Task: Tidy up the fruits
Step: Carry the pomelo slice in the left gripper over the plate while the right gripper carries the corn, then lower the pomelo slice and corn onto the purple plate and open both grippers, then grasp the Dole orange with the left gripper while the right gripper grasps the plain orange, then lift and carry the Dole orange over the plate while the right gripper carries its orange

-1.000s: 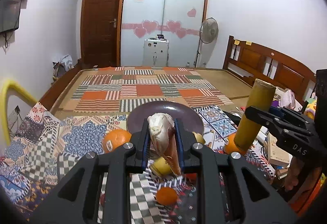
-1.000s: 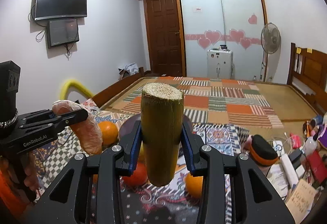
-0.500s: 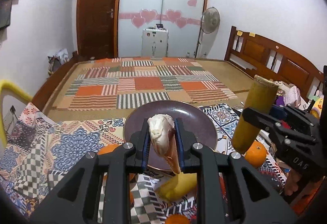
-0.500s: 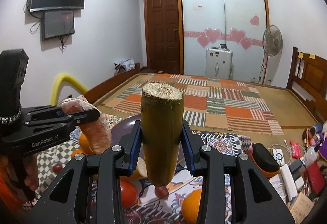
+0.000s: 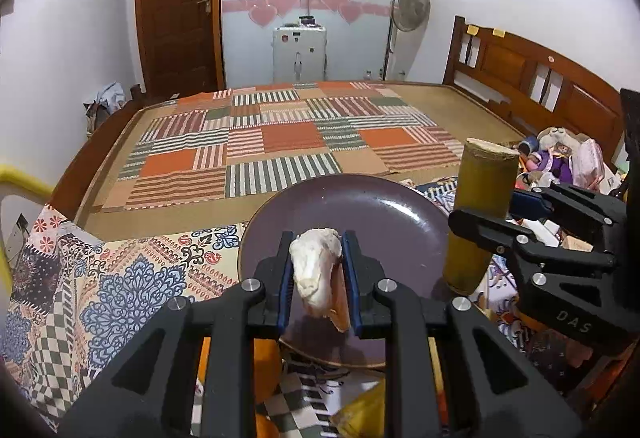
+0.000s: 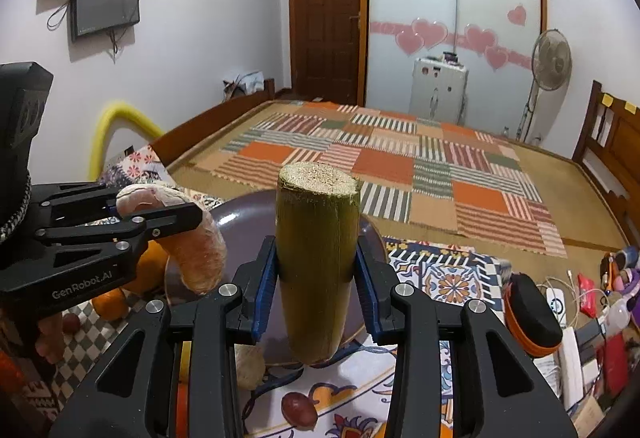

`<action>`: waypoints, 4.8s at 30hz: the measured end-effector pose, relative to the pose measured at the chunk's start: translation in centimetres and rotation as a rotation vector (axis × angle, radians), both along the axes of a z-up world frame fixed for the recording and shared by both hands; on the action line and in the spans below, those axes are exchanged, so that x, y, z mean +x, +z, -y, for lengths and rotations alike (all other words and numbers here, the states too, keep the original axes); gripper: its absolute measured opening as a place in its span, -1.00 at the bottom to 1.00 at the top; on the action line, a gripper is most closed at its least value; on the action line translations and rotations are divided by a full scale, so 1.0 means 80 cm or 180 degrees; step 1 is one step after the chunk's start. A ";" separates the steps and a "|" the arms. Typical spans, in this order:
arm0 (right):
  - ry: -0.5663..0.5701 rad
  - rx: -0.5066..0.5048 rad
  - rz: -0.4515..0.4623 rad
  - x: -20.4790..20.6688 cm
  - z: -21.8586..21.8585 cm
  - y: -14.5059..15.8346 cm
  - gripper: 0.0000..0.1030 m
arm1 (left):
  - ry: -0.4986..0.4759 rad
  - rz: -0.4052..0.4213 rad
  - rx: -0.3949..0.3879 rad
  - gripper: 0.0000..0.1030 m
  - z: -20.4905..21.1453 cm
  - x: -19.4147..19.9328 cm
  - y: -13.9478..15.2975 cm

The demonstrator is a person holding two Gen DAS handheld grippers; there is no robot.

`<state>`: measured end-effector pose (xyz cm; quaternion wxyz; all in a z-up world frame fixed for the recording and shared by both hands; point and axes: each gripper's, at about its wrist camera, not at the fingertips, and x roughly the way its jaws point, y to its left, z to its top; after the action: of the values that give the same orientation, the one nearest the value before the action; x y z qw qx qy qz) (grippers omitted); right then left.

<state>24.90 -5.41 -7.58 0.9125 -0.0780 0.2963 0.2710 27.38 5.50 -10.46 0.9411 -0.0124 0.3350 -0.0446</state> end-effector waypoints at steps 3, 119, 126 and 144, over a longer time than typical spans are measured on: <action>0.0019 -0.0024 -0.0076 0.008 -0.001 0.001 -0.34 | 0.0015 -0.0048 -0.0027 -0.57 -0.003 0.009 -0.005; -0.0392 -0.0073 -0.0527 -0.055 0.100 -0.051 0.22 | 0.0328 -0.0646 -0.0054 0.33 -0.064 -0.028 -0.058; -0.0382 -0.0039 -0.0396 -0.057 0.097 -0.034 0.22 | 0.0311 -0.0535 -0.0009 0.33 -0.059 -0.042 -0.043; -0.0297 0.0083 0.0081 -0.036 0.063 0.028 0.22 | 0.0150 -0.0041 -0.0065 0.33 -0.030 -0.057 0.036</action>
<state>22.04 -10.46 -5.33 0.9288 -0.0556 0.2845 0.2309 22.85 7.93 -7.62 0.9395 -0.0302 0.3401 -0.0257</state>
